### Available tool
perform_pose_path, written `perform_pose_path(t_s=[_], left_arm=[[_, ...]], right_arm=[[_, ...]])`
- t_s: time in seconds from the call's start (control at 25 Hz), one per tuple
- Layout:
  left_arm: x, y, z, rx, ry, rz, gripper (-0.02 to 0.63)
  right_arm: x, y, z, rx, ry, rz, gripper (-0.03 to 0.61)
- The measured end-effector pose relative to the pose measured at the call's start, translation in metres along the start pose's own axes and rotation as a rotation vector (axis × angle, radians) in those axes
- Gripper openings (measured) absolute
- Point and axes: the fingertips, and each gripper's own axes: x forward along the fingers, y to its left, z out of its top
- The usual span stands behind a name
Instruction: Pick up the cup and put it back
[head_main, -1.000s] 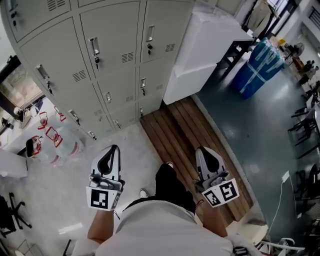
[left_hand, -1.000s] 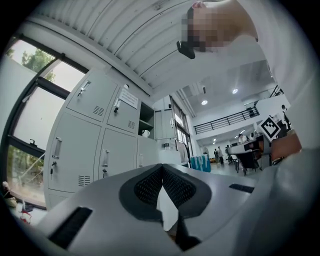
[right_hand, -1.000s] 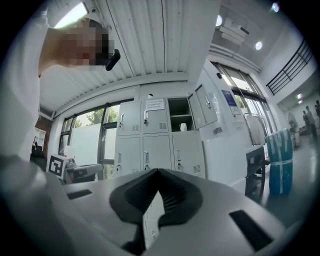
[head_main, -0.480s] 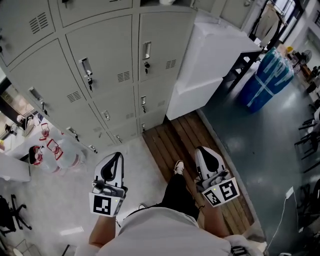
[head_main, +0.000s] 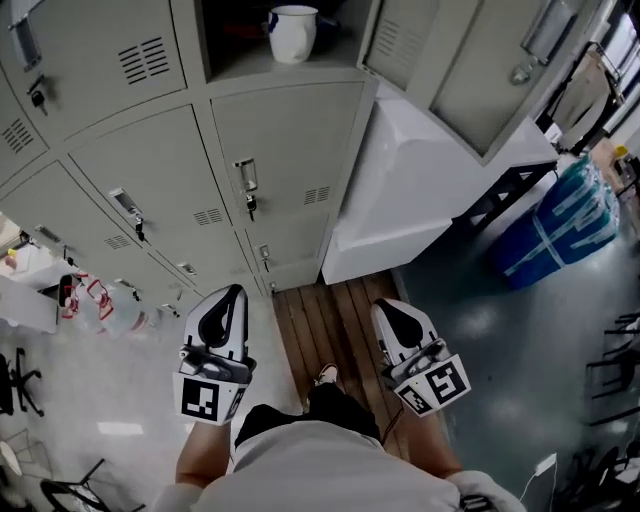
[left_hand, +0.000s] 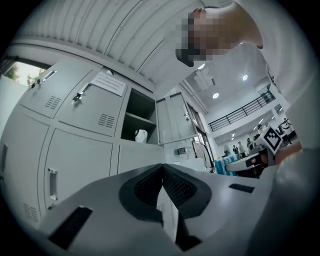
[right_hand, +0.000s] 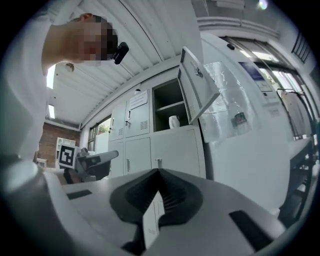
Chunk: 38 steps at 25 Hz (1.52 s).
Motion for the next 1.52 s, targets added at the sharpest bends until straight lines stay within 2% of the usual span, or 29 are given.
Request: perform_pose_path(t_s=[0.16,0.32,0.48,0.72,0.96,1.0,1.04,1.08,1.24,1.52], left_arm=[[0.056,-0.002,0.037,0.017,-0.012,0.029,0.021],[0.095,0.007,0.05,0.037,-0.036,0.055,0.021],[0.129,0.018,0.049,0.047,-0.036,0.049,0.021],[0.193,0.03,0.051,0.075,0.013,-0.034,0.023],[0.229,0.05,0.078,0.092,-0.032,-0.044,0.026],[0.234,0.052,0.084,0.105,-0.035,-0.052,0.053],[0.24,0.053,0.089,0.116,-0.041,-0.063,0.111],[0.246,0.054,0.096,0.124,-0.048,-0.075,0.13],[0.269,0.058,0.116,0.116,-0.066,-0.092,0.133],[0.301,0.071,0.125,0.123,-0.06,-0.04,0.156]], right_arm=[[0.028,-0.031,0.048,-0.021,-0.04,0.075,0.017],[0.049,-0.047,0.064,-0.037,-0.054,0.114,0.017],[0.063,-0.059,0.066,-0.049,-0.05,0.124,0.017],[0.089,-0.07,0.067,-0.047,-0.032,0.152,0.017],[0.116,-0.056,0.067,-0.032,-0.042,0.223,0.017],[0.119,-0.052,0.067,-0.031,-0.042,0.237,0.017],[0.121,-0.049,0.066,-0.03,-0.042,0.248,0.017],[0.124,-0.046,0.066,-0.029,-0.044,0.255,0.017],[0.128,-0.044,0.065,-0.017,-0.044,0.259,0.017],[0.13,-0.041,0.059,-0.005,-0.036,0.263,0.017]])
